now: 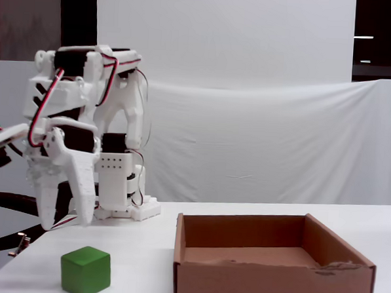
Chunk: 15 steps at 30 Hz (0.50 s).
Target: Grasp a green cube and put it in a box.
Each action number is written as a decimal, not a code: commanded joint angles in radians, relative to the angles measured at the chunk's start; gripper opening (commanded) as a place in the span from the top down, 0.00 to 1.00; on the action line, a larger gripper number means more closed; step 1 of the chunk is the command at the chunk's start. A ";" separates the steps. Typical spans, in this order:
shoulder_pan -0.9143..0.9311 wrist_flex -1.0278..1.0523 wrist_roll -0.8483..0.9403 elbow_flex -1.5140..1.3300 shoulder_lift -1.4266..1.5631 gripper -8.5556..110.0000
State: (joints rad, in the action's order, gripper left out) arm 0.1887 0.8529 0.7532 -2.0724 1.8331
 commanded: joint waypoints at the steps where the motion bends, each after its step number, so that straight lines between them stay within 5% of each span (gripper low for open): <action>1: -0.009 0.018 -0.008 0.115 -0.040 0.64; 15: -0.057 0.100 -0.020 0.282 -0.258 0.64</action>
State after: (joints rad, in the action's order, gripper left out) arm 0.1427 0.9465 0.7348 -1.8484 1.5800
